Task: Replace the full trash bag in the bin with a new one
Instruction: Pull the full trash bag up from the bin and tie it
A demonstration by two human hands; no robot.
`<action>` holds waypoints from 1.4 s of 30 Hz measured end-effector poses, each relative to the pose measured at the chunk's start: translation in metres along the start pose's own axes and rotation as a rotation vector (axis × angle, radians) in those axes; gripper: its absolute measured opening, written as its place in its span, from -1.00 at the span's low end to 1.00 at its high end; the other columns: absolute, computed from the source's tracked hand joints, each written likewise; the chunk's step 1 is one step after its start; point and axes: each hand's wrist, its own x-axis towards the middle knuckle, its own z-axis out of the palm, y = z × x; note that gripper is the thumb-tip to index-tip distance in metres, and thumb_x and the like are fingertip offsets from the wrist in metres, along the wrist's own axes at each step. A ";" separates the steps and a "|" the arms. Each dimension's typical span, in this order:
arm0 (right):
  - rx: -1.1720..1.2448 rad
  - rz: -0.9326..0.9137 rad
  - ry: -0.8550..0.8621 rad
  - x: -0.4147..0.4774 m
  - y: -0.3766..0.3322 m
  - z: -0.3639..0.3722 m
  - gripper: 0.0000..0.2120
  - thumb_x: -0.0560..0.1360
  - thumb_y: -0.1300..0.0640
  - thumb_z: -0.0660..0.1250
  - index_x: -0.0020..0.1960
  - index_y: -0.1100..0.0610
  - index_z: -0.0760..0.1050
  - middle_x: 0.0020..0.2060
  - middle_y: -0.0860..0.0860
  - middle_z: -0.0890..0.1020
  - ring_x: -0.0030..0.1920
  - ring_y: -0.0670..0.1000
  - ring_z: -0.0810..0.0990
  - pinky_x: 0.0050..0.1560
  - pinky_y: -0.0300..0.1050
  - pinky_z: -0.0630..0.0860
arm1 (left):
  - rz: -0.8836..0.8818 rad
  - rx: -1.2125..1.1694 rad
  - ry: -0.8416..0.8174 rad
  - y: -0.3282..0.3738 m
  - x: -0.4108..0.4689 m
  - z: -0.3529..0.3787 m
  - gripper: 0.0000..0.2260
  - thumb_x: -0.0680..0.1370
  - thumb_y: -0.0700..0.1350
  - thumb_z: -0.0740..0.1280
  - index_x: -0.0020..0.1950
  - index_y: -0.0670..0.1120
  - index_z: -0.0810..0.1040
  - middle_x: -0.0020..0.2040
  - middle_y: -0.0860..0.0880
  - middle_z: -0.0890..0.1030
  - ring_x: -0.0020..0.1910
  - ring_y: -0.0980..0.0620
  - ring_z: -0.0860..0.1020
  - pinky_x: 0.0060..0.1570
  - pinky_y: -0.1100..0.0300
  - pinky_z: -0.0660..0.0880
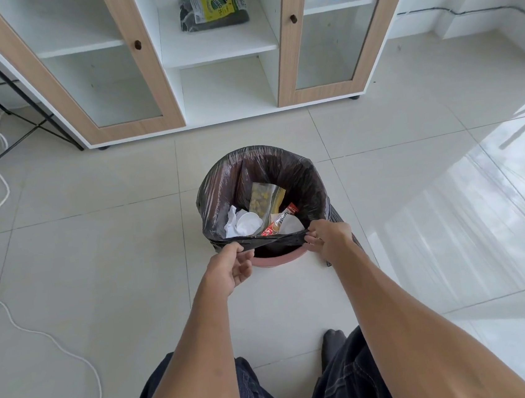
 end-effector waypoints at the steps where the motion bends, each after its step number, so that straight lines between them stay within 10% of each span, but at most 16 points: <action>1: 0.025 0.006 0.020 0.000 0.000 0.003 -0.90 0.43 0.41 0.33 -0.24 0.31 0.47 -0.43 0.11 0.49 -0.46 0.07 0.54 -0.33 -0.04 0.66 | 0.008 -0.001 0.006 0.001 0.000 0.001 -0.78 0.56 -0.22 0.22 0.11 -0.26 0.59 -0.44 -0.03 0.64 -0.66 0.13 0.44 -0.58 0.31 0.48; 7: 0.025 0.051 0.016 0.000 -0.002 0.005 -0.86 0.46 0.36 0.40 -0.20 0.27 0.45 -0.37 0.12 0.51 -0.58 0.04 0.51 -0.56 -0.14 0.51 | 0.037 0.012 0.071 0.002 0.004 0.003 -0.79 0.56 -0.18 0.23 -0.02 -0.23 0.63 -0.32 -0.06 0.65 -0.60 0.11 0.53 -0.56 0.27 0.50; 11: 0.082 -0.039 -0.105 0.002 -0.002 0.000 -0.87 0.51 0.38 0.27 -0.14 0.20 0.39 -0.17 0.10 0.55 -0.32 0.08 0.61 -0.35 -0.08 0.62 | 0.077 0.016 0.129 0.004 0.005 0.003 -0.78 0.60 -0.17 0.22 -0.08 -0.24 0.62 -0.29 -0.09 0.64 -0.57 0.08 0.58 -0.58 0.27 0.51; 15: 0.239 0.055 0.016 -0.001 -0.010 0.003 -0.79 0.47 0.40 0.29 -0.31 0.25 0.38 -0.50 0.05 0.44 -0.59 -0.02 0.43 -0.44 -0.18 0.56 | 0.086 0.005 0.176 0.004 0.006 0.004 -0.81 0.57 -0.23 0.23 0.07 -0.29 0.56 -0.26 -0.15 0.66 -0.43 -0.02 0.62 -0.55 0.24 0.54; 18: 0.221 0.015 0.098 -0.002 -0.014 0.005 -0.95 0.43 0.37 0.37 -0.18 0.30 0.50 -0.41 0.09 0.50 -0.41 0.00 0.51 -0.14 -0.14 0.67 | 0.079 -0.002 0.200 0.004 0.009 0.001 -0.81 0.51 -0.27 0.27 0.10 -0.29 0.53 -0.24 -0.18 0.69 -0.42 -0.06 0.64 -0.54 0.22 0.55; 24: -0.090 -0.224 0.187 -0.007 -0.017 0.014 -0.87 0.37 0.27 0.35 -0.12 0.31 0.52 -0.40 0.14 0.59 -0.43 0.08 0.56 -0.24 0.05 0.66 | 0.088 -0.084 0.247 0.005 0.016 -0.004 -0.81 0.49 -0.31 0.30 0.09 -0.31 0.54 -0.24 -0.18 0.67 -0.32 0.01 0.65 -0.17 0.11 0.65; 31: 0.017 -0.133 0.105 -0.008 -0.022 0.009 -0.95 0.38 0.33 0.34 -0.16 0.31 0.52 -0.42 0.12 0.53 -0.51 -0.01 0.47 -0.56 -0.26 0.44 | 0.059 -0.052 0.271 0.008 0.015 -0.005 -0.90 0.40 -0.28 0.35 -0.10 -0.25 0.54 -0.23 -0.17 0.63 -0.47 -0.02 0.45 -0.44 0.21 0.48; 36: 0.084 -0.079 0.078 -0.012 -0.021 0.005 -0.98 0.41 0.39 0.30 -0.20 0.35 0.48 -0.46 0.13 0.49 -0.49 0.01 0.48 -0.21 -0.11 0.62 | 0.072 -0.041 0.303 0.013 0.013 -0.002 -0.99 0.40 -0.23 0.30 -0.21 -0.17 0.51 -0.34 -0.06 0.58 -0.52 0.07 0.18 -0.61 0.38 0.13; 42: 0.170 -0.066 0.014 -0.016 -0.033 0.003 -0.93 0.45 0.41 0.29 -0.20 0.30 0.46 -0.39 0.15 0.52 -0.38 0.05 0.61 -0.03 -0.06 0.66 | 0.078 -0.131 0.288 0.015 0.015 -0.001 -0.92 0.42 -0.30 0.28 -0.28 -0.19 0.47 -0.42 -0.05 0.46 -0.52 0.09 0.28 -0.61 0.40 0.24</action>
